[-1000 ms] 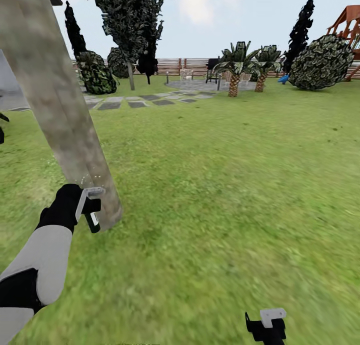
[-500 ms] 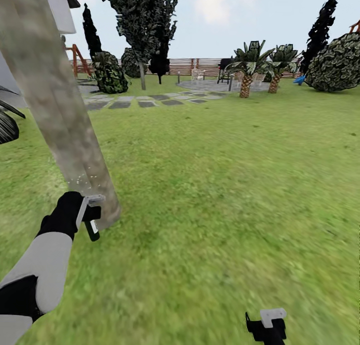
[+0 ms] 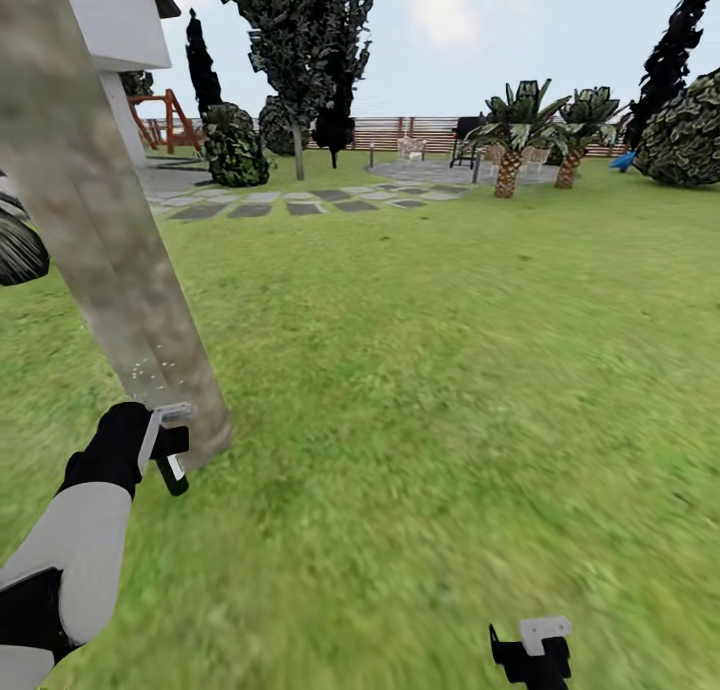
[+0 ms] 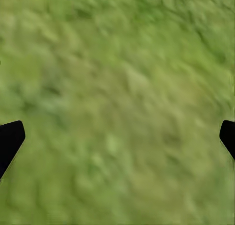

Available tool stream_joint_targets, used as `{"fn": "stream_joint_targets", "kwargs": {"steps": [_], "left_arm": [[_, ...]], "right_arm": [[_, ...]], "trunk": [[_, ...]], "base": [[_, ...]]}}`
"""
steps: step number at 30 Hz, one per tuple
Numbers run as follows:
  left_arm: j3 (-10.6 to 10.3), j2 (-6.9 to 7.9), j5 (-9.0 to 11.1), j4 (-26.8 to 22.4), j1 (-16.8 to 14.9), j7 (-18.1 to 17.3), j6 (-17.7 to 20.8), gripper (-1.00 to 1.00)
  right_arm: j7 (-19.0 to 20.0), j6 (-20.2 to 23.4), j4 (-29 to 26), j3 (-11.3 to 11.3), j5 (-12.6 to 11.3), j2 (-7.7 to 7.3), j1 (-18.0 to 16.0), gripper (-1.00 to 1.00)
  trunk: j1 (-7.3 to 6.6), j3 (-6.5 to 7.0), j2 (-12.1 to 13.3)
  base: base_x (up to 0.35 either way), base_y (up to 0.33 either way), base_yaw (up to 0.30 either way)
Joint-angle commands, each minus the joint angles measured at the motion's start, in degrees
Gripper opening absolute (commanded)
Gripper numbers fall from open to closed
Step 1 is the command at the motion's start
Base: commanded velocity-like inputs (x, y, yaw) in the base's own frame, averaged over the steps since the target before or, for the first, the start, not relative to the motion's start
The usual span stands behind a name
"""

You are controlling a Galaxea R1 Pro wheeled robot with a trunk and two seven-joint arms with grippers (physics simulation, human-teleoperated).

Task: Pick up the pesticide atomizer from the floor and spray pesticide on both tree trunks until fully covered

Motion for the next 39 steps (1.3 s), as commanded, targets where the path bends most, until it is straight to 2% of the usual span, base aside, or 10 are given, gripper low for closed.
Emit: {"fn": "stream_joint_targets", "kwargs": {"steps": [1, 4, 8, 12, 14, 20, 39], "left_arm": [[0.2, -0.04, -0.4, 0.0, 0.0, -0.3, 0.2, -1.00], [0.1, -0.04, -0.5, 0.0, 0.0, -0.3, 0.1, -1.00], [-0.3, -0.04, -0.5, 0.0, 1.6, -0.3, 0.1, -1.00], [-0.4, -0.04, -0.6, 0.0, 2.2, -0.3, 0.0, -1.00], [-0.6, -0.04, -0.6, 0.0, 3.5, -0.3, -0.2, -1.00], [-0.7, 0.04, -0.7, -0.1, 4.1, -0.2, -0.4, -1.00], [-0.7, 0.04, -0.8, -0.6, 4.1, -0.2, -0.4, -1.00]], "right_arm": [[-0.3, -0.2, 0.1, -0.3, 0.6, -0.01, 0.0, 1.00], [-0.2, -0.2, 0.1, -0.3, 0.6, -0.08, 0.0, 1.00], [0.2, -0.2, 0.2, -0.3, 0.7, -0.23, 0.0, 1.00], [2.9, -0.2, 0.2, -0.3, 0.9, -0.34, 0.0, 1.00], [3.7, -0.2, 0.2, -0.3, 1.0, -0.35, 0.0, 1.00], [3.9, -0.2, 0.2, -0.3, 1.0, -0.36, 0.0, 1.00], [3.5, -0.1, 0.2, -0.3, 0.9, -0.27, 0.0, 1.00]], "trunk": [[0.02, -0.05, 0.0], [0.02, -0.05, 0.0], [0.02, -0.05, 0.0], [0.02, -0.05, 0.0], [0.02, -0.05, 0.0], [0.02, -0.05, 0.0], [0.02, -0.05, 0.0]], "base": [[0.235, -0.195, 0.274], [0.236, -0.195, 0.276], [0.236, -0.195, 0.276], [0.235, -0.195, 0.277], [0.234, -0.195, 0.277], [0.223, -0.200, 0.260], [0.061, -0.263, 0.043]]}}
